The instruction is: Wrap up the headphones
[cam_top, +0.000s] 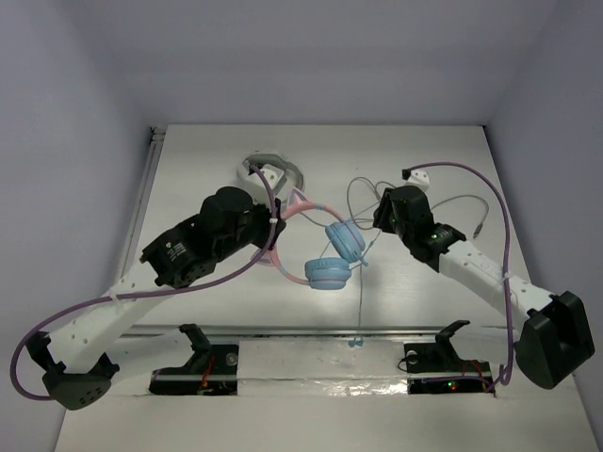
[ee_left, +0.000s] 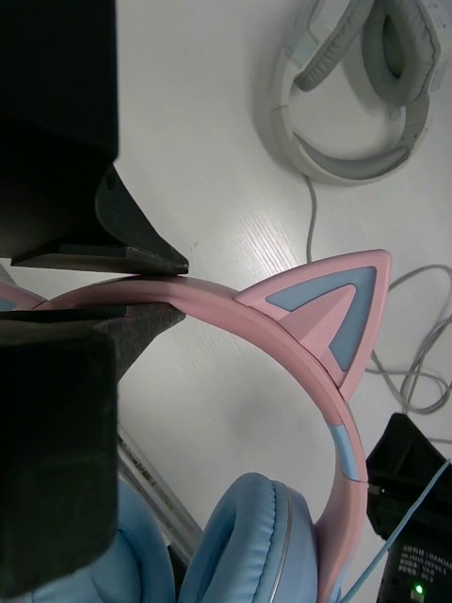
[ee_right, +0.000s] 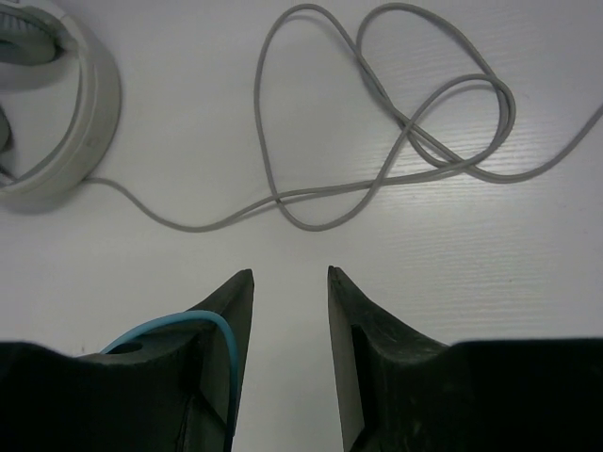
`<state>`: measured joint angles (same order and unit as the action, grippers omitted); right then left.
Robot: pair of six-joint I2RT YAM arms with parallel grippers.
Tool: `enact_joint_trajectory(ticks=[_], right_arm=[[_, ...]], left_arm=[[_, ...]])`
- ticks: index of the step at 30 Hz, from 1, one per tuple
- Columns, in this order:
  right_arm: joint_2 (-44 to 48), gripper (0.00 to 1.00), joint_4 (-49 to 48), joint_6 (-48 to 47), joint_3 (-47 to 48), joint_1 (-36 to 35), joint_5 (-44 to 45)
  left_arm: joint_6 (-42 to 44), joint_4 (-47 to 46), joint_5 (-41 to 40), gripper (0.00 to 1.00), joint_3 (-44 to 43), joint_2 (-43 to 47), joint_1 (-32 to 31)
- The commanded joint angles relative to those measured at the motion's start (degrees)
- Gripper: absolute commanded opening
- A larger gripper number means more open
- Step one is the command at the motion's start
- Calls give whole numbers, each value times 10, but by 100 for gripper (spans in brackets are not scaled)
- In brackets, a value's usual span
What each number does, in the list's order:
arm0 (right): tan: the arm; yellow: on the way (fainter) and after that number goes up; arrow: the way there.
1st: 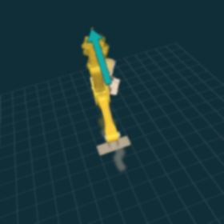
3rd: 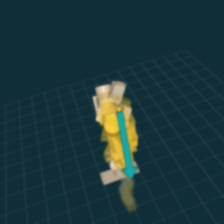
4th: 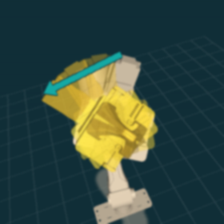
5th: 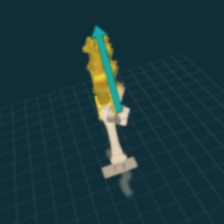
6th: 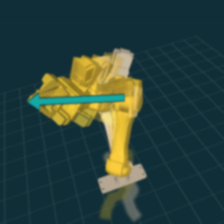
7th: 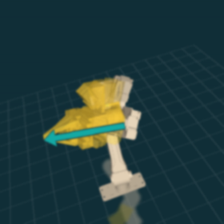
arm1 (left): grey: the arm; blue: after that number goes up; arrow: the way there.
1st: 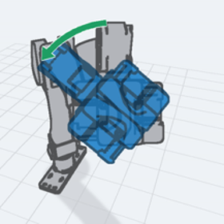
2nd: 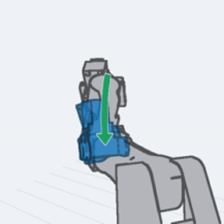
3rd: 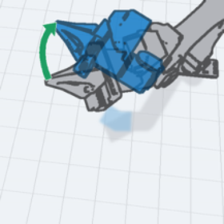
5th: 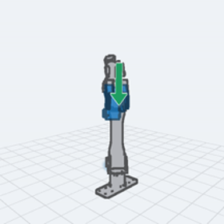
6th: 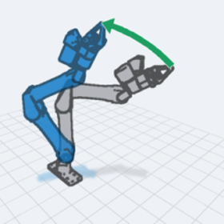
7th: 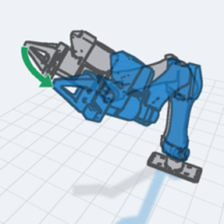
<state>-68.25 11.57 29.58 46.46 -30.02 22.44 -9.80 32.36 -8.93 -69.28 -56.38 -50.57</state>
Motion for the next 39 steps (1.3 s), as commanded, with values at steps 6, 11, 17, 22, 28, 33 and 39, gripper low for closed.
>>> enact_joint_trajectory(ticks=[6,11,17,22,28,33,39], right_arm=[[-24,28,-46,-5,26,17,14],[47,33,-59,0,17,22,-6],[-67,33,-45,13,34,28,-22],[-91,41,-53,9,50,33,-27],[-91,56,-141,-24,49,38,-99],[36,73,-183,-54,16,38,-200],[116,81,-80,-44,45,38,-245]], left_arm=[[-27,-48,-7,0,-63,15,8],[-24,-69,55,0,-55,27,21],[-42,-96,145,0,-94,23,28],[-50,-85,162,0,-146,22,34],[-64,-93,175,0,-168,17,34],[-80,-114,134,0,-115,18,34],[-110,-171,150,0,-49,14,39]])
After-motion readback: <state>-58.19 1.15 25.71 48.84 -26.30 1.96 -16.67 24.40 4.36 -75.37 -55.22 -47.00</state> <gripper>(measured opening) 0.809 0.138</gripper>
